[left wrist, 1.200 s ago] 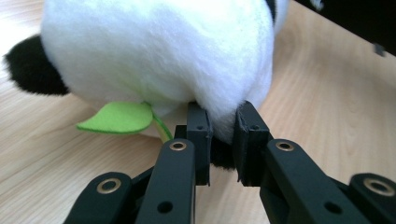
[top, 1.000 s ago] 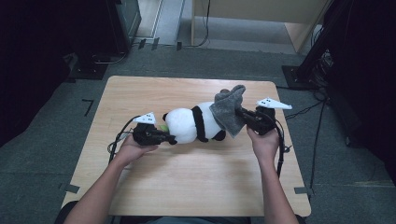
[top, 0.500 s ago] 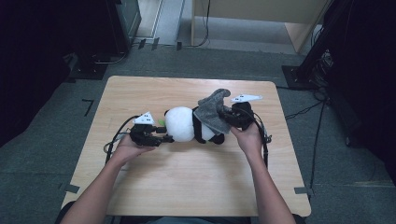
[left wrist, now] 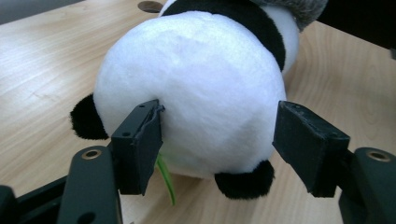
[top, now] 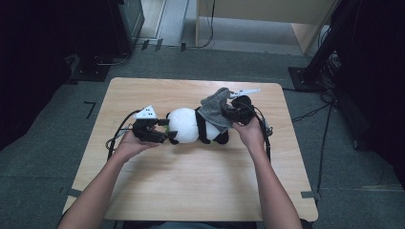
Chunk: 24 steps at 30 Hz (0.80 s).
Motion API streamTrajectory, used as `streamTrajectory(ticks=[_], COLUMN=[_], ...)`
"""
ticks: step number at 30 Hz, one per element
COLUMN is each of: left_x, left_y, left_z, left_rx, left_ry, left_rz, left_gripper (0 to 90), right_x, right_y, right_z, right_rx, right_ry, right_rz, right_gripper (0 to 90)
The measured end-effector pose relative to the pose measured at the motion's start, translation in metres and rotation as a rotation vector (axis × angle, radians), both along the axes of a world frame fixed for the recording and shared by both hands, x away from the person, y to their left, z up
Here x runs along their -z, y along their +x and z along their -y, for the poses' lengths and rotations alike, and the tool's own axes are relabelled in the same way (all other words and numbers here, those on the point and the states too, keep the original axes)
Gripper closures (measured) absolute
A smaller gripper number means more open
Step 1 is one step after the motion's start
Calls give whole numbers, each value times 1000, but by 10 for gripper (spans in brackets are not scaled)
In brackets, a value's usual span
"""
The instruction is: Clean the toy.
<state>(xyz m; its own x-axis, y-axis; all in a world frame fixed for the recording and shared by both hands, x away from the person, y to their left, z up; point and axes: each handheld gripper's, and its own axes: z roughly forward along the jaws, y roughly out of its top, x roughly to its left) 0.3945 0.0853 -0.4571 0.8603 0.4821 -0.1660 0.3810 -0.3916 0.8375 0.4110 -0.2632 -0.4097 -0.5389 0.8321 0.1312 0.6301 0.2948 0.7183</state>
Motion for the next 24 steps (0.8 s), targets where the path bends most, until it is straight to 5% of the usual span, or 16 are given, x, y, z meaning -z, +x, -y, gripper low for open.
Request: streamTrajectory(ticks=[8,13,16,20,24], left_x=[13,12,9,1,-4], left_y=[8,6,6,7,5], left_z=[12,20,21,19,21], left_rx=[-20,-24,-15,-16,-33], left_ry=[39,81,74,37,36], left_rz=[14,34,-10,-104,-132], left_gripper=[385,631,751,778,783], right_x=[5,9,3,-18,-37], right_y=[3,2,-4,-20,-45], right_z=[-1,3,8,12,4], right_rx=[10,21,34,-2,-72], right_ry=[20,51,89,177,215], right_rz=[-3,16,36,86,132], right_gripper=[864,864,863,863,863])
